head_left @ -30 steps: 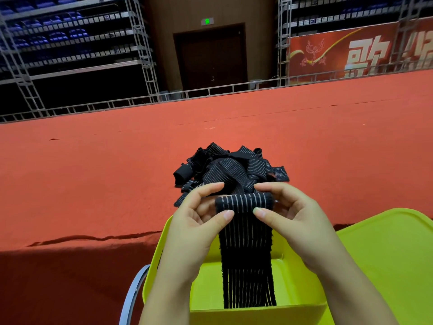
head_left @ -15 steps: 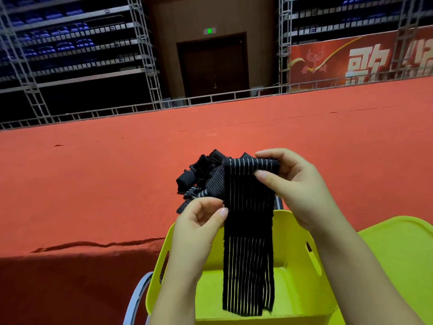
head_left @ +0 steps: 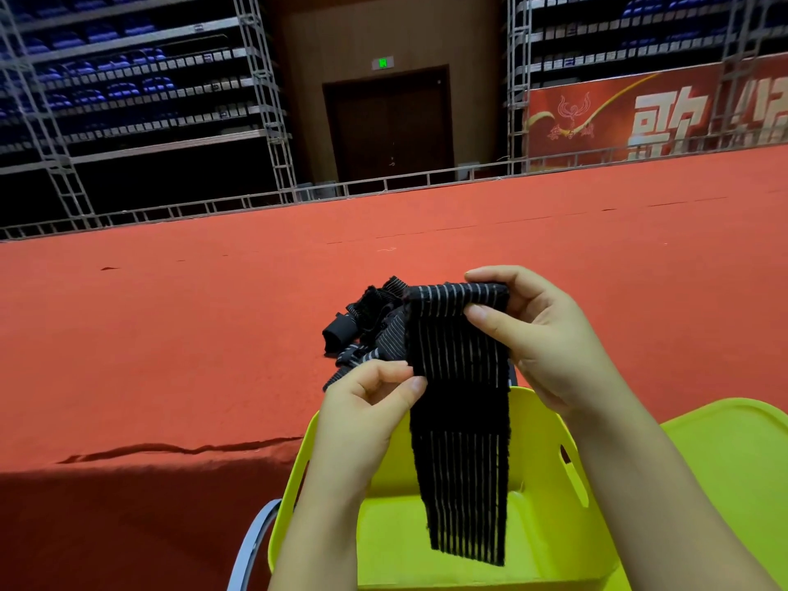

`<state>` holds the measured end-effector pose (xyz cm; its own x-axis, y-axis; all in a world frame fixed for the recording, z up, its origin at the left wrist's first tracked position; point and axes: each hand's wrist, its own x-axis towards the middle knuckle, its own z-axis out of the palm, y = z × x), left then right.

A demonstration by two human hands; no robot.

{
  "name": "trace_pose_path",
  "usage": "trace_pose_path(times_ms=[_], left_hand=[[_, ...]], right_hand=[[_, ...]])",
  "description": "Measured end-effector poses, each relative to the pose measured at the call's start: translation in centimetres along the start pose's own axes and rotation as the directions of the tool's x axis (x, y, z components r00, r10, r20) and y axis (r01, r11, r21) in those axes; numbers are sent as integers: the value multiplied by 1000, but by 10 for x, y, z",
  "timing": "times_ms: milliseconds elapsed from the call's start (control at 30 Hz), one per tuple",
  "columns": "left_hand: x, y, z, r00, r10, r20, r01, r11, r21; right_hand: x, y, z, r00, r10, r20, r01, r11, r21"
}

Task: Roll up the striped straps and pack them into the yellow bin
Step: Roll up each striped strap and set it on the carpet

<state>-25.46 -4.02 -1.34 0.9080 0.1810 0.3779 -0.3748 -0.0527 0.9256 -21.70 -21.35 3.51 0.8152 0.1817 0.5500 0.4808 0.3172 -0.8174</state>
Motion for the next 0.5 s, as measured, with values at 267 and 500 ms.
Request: trace_pose_path(times_ms=[267, 500], left_hand=[[-2, -1, 2, 998, -45, -48, 45, 999, 1], [-4, 17, 5, 994, -56, 99, 60, 997, -42]], right_hand=[[0, 2, -1, 999, -43, -23, 41, 995, -95], [-5, 3, 4, 988, -144, -49, 131, 971, -202]])
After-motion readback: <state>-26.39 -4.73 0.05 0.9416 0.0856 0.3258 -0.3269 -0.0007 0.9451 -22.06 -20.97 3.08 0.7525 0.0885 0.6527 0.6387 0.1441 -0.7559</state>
